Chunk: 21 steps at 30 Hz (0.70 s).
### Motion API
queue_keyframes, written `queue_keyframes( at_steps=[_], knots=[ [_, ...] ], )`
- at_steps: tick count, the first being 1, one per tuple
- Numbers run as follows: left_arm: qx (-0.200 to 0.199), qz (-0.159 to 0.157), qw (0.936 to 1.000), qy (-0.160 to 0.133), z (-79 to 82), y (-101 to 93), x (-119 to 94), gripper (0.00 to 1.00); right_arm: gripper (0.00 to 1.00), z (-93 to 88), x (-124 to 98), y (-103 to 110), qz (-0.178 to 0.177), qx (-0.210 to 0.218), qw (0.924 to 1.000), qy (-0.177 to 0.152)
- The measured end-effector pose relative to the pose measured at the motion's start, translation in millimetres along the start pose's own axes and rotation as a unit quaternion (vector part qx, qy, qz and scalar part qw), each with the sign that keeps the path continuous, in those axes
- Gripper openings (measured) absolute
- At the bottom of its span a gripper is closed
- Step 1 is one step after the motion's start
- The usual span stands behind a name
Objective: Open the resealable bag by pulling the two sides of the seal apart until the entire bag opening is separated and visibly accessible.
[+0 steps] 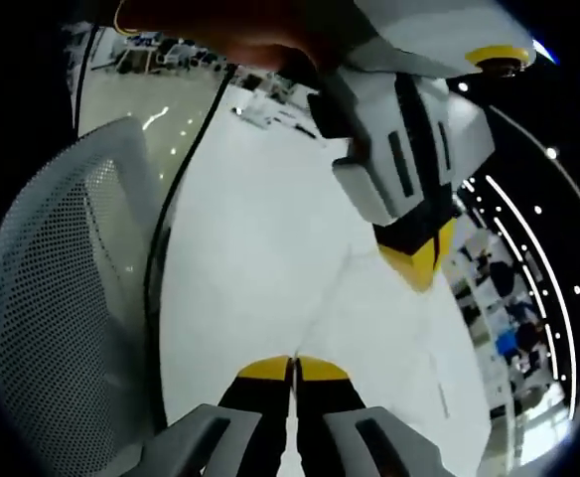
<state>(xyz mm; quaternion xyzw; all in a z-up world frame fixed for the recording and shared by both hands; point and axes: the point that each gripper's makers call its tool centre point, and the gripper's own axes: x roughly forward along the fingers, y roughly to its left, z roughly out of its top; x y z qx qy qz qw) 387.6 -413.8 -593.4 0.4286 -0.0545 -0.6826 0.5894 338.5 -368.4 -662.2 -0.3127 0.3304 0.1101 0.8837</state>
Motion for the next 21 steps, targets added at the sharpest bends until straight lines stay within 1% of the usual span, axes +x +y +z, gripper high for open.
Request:
queue_keyframes(
  at_steps=[3, 4, 5, 6, 8, 13, 16, 19, 21],
  knots=[
    [0.004, -0.011, 0.9999, 0.003, -1.8, -8.5, 2, 0.0, 0.0, -0.3, -2, -2, -0.006, 0.022, 0.9997, -0.007],
    [0.0, -0.024, 0.9997, 0.007, -4.0, -14.9, 4, 0.0, 0.0, -1.5, -2, 0, -0.002, 0.029, 0.9996, -0.006],
    [-0.014, -0.035, 0.9993, 0.007, -5.1, -21.0, 5, 0.0, 0.0, -2.7, -2, 2, 0.001, 0.038, 0.9993, -0.005],
    [-0.021, -0.04, 0.999, 0.007, -6.0, -24.4, 5, 0.0, 0.0, -3.4, -3, 3, 0.002, 0.045, 0.999, -0.005],
    [-0.017, -0.047, 0.9987, 0.015, -9.6, -30.6, 5, 0.0, 0.0, -5.2, -4, 7, 0.005, 0.057, 0.9983, -0.005],
    [-0.024, -0.074, 0.9966, 0.028, -19.3, -51.6, 6, 0.0, 0.0, -9.6, -11, 22, 0.025, 0.107, 0.9939, -0.004],
    [-0.026, -0.085, 0.9954, 0.035, -25.0, -60.4, 9, 0.0, 0.0, -12.0, -13, 27, 0.034, 0.119, 0.9923, -0.003],
    [-0.027, -0.093, 0.9944, 0.041, -28.8, -67.2, 11, 0.0, 0.0, -15.3, -17, 29, 0.032, 0.133, 0.9906, 0.002],
    [-0.031, -0.102, 0.9932, 0.047, -31.9, -73.5, 12, 0.0, 0.0, -18.0, -21, 29, 0.028, 0.161, 0.9866, 0.005]
  ],
)
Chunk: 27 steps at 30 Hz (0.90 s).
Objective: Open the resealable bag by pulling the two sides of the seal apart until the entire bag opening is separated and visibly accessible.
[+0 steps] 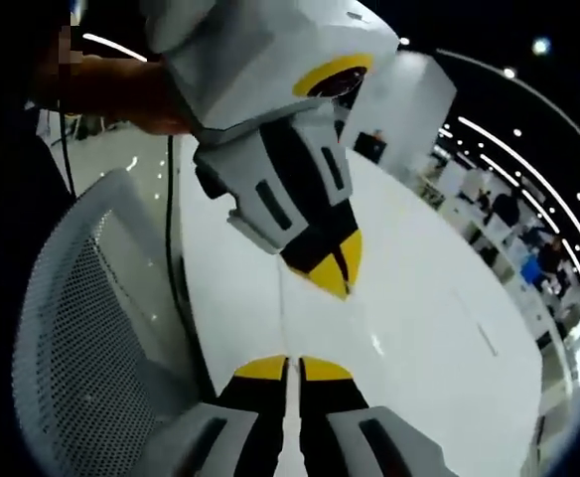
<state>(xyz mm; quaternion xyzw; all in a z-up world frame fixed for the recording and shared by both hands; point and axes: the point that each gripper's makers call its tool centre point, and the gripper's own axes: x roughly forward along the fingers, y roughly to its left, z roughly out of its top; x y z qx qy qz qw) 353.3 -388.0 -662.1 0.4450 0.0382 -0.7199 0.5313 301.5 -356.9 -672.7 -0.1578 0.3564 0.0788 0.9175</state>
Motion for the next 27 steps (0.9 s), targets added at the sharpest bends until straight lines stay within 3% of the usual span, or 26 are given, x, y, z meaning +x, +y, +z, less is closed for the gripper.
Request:
queue_keyframes(
  at_steps=[11, 18, 27],
  knots=[
    [-0.006, -0.018, 0.9996, 0.022, -20.2, -9.2, 18, 0.0, 0.02, -27.2, -26, -11, -0.033, 0.102, 0.9942, 0.004],
    [-0.013, 0.001, 0.9996, 0.026, -26.6, 4.8, 30, 0.0, 0.06, -41.9, -42, -22, -0.062, 0.152, 0.9864, -0.004],
    [-0.025, 0.019, 0.9991, 0.029, -33.8, 28.3, 52, 0.0, 0.15, -53.7, -55, -34, -0.092, 0.227, 0.9691, -0.027]
  ],
)
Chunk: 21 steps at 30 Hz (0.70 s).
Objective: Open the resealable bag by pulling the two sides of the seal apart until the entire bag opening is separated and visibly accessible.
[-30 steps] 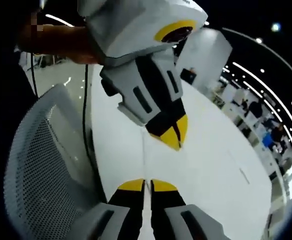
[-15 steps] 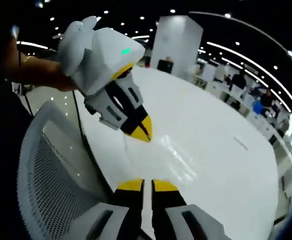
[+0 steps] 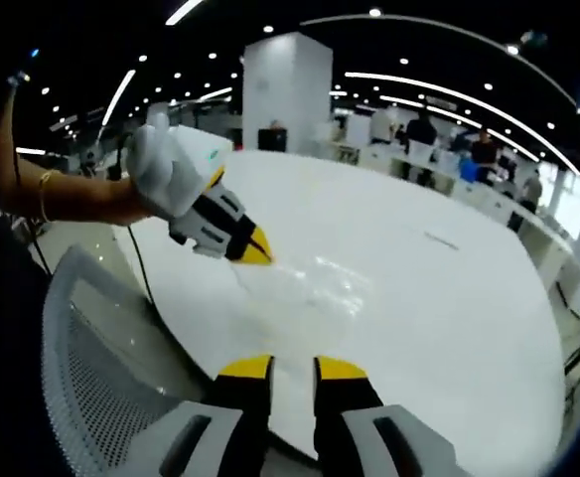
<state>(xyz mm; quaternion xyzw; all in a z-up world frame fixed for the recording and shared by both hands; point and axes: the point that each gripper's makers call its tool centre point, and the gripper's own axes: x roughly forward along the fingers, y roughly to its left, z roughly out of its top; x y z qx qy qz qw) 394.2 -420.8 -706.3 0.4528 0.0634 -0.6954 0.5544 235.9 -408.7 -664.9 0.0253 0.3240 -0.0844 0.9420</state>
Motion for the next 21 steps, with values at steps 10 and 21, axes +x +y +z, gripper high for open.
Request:
queue_keyframes(
  at_steps=[10, 21],
  knots=[
    [-0.001, 0.012, 0.9999, 0.009, -2.9, 29.5, 33, 0.0, 0.32, -7.1, -10, -14, -0.028, 0.047, 0.9985, -0.011],
    [-0.015, -0.004, 0.9998, 0.015, 6.8, 54.7, 74, 0.0, 0.31, -15.3, -8, -17, -0.03, 0.071, 0.9971, 0.001]
  ],
)
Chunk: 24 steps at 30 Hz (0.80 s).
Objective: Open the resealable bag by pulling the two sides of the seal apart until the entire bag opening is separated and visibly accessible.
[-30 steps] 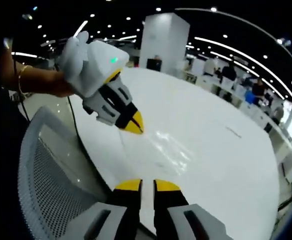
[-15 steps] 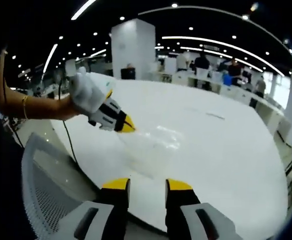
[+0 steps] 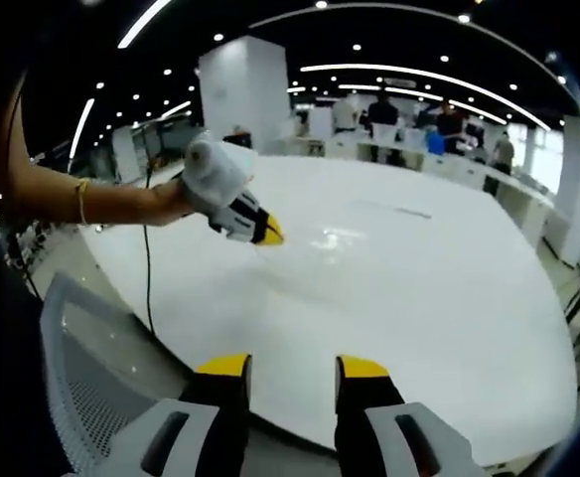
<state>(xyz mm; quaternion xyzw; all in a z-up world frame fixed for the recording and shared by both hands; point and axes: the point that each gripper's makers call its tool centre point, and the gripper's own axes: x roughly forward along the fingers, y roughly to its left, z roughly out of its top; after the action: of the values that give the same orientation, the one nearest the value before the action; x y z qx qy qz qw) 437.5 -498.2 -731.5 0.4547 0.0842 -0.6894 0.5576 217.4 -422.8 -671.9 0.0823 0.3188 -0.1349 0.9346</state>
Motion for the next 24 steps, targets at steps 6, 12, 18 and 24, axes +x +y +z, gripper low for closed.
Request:
queue_keyframes(
  at_steps=[6, 12, 18, 24],
  knots=[
    [-0.005, 0.009, 0.9999, 0.001, 7.7, 13.2, 20, 0.02, 0.31, -0.5, 0, -10, -0.012, 0.011, 0.9999, -0.001],
    [-0.025, 0.014, 0.9996, 0.002, 16.4, 24.5, 40, 0.04, 0.3, -3.8, -1, -19, -0.022, 0.022, 0.9995, 0.0],
    [-0.036, 0.015, 0.9992, -0.009, 33.3, 28.3, 54, 0.01, 0.3, -8.2, -4, -24, -0.03, 0.035, 0.9989, 0.001],
    [-0.026, 0.01, 0.9995, -0.015, 43.6, 26.8, 62, 0.02, 0.3, -10.1, -5, -28, -0.033, 0.043, 0.9985, -0.001]
  ],
)
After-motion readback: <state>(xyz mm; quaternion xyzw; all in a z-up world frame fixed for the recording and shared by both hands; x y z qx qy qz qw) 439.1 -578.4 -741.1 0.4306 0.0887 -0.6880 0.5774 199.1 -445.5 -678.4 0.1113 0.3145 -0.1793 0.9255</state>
